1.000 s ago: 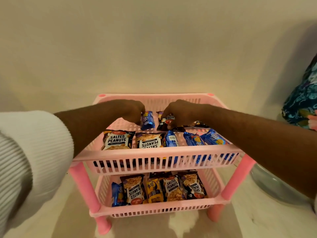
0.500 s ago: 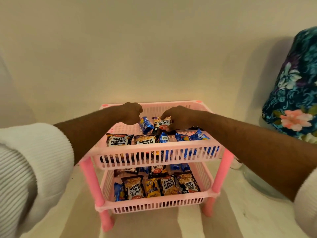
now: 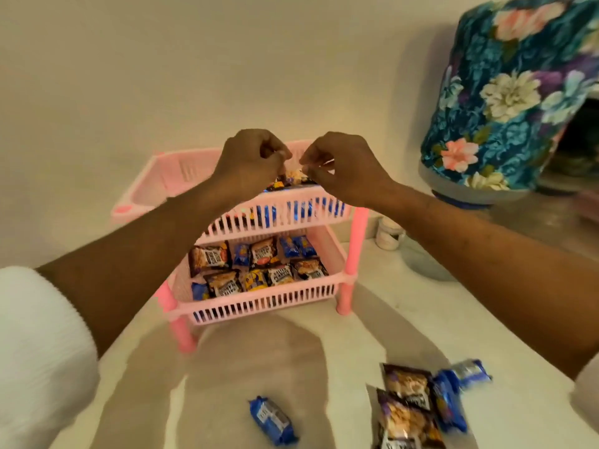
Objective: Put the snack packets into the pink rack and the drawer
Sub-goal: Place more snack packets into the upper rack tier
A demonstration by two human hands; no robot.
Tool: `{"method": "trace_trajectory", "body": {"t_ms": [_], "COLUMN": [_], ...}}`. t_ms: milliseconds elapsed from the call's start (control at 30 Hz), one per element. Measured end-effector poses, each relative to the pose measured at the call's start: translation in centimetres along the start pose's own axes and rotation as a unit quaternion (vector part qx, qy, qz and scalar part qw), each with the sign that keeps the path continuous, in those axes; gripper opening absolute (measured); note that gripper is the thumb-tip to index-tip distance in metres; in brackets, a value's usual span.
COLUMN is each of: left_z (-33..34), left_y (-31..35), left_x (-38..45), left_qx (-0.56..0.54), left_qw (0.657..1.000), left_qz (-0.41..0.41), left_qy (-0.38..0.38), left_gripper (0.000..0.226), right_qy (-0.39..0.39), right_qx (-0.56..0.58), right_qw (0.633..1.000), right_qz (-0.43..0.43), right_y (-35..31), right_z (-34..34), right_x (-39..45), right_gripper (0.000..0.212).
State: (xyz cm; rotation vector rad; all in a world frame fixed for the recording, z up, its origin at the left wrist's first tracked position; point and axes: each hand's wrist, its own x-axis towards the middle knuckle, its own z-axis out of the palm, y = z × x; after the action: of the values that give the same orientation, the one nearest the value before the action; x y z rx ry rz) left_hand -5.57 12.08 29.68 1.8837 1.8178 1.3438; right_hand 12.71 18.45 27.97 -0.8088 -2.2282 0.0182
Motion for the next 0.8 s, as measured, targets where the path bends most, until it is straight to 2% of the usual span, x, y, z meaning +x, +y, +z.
{"method": "trace_trajectory", "body": {"t_ms": [67,167,300,367,500,567,700,800], "left_z": [2.8,7.6,13.8,16.5,20.9,23.2,28.2,31.2], "left_y": [0.7,0.7,-0.1,-0.5,-1.2,-1.7,-1.5,-1.3], "left_x": [-2.4,-6.0,-11.0,-13.4,-18.0,-20.3,-23.8,-24.8], "left_qx": [-0.037,-0.068,-0.13,-0.124,-0.089,0.005,0.09,0.161], "left_qw": [0.999,0.994,0.974,0.966,0.949,0.948,0.913,0.883], "left_qz": [0.012,0.001,-0.089,-0.115,-0.171,-0.15,-0.197,-0.231], "left_qy": [-0.026,-0.084,-0.161,-0.195,-0.249,-0.28,-0.346,-0.376], "left_gripper": [0.01,0.009,0.017,0.017,0.02,0.01,0.037,0.058], "right_qy": [0.011,-0.013,-0.064,-0.081,-0.183,-0.249,-0.391,-0.424], "right_qx": [0.008,-0.014,-0.02,0.0,0.033,0.037,-0.017,-0.03], "right_qw": [1.0,0.998,0.988,0.982,0.953,0.934,0.886,0.87], "right_qz": [0.013,0.053,0.14,0.173,0.24,0.252,0.248,0.249], "right_y": [0.4,1.7,5.1,7.2,11.3,12.9,15.7,17.3], "right_z": [-0.9,-1.6,-1.8,-1.7,-1.6,-1.6,-1.8,-1.4], "right_x": [-3.4,-8.4,-14.9,-18.5,-25.6,-29.1,-35.7,-39.5], "right_gripper": [0.012,0.013,0.009,0.007,0.009,0.013,0.042,0.058]}}
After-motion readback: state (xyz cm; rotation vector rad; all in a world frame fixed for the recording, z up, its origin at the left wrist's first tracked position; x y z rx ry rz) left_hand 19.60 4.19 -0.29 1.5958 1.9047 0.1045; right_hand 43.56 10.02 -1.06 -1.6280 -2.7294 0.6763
